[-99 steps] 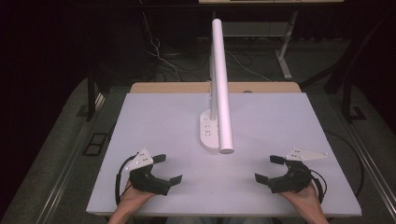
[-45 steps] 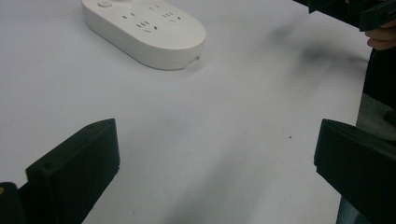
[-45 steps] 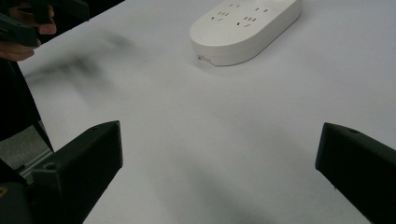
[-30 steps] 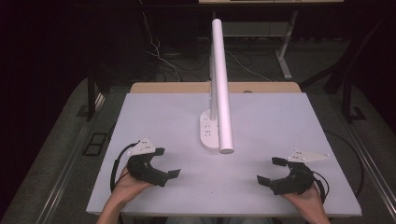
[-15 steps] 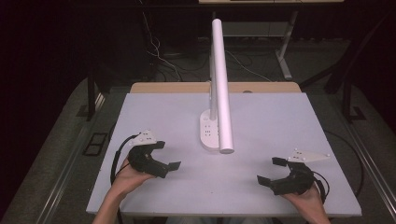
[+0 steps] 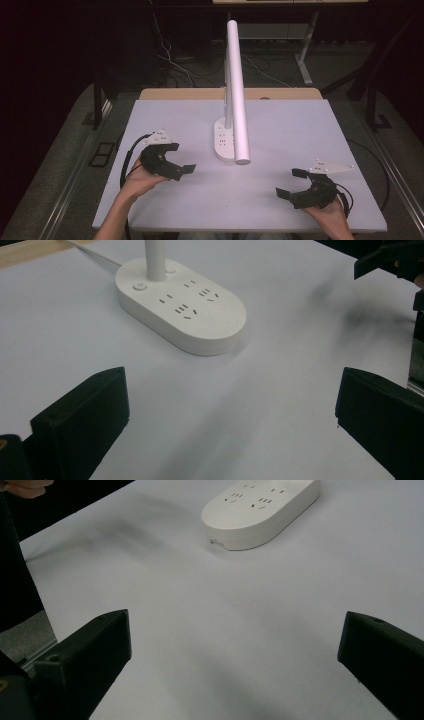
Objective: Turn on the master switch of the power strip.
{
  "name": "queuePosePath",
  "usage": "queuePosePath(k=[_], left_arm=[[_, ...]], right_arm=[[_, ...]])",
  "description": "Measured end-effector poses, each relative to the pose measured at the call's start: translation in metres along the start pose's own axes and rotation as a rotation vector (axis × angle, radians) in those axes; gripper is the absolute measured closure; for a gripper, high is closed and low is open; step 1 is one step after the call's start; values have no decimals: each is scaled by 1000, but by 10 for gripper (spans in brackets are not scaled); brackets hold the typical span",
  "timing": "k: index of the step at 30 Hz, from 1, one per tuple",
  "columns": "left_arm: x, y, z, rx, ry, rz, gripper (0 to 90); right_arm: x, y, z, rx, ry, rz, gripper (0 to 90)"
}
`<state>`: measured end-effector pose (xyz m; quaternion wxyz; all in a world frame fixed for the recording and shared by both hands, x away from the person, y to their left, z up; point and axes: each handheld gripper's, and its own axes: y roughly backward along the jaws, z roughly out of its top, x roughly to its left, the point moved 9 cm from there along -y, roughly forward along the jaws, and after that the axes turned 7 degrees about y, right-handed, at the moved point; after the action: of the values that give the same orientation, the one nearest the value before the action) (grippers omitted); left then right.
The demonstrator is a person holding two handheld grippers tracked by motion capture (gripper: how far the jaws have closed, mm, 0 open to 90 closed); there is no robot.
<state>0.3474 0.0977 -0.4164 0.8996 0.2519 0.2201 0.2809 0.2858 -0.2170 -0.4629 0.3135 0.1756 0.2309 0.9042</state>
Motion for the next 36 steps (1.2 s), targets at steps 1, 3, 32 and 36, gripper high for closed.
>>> queuePosePath(k=[1, 3, 32, 36], left_arm=[[0, 0, 0, 0, 0, 0, 0], [0, -2, 3, 0, 2, 0, 0], [24, -16, 44, 21, 3, 13, 9], [28, -18, 49, 33, -2, 16, 11]], right_arm=[[0, 0, 0, -2, 4, -1, 1], [-1, 0, 0, -1, 4, 1, 0], [-2, 2, -2, -3, -7, 6, 1], [-2, 3, -2, -4, -6, 5, 0]])
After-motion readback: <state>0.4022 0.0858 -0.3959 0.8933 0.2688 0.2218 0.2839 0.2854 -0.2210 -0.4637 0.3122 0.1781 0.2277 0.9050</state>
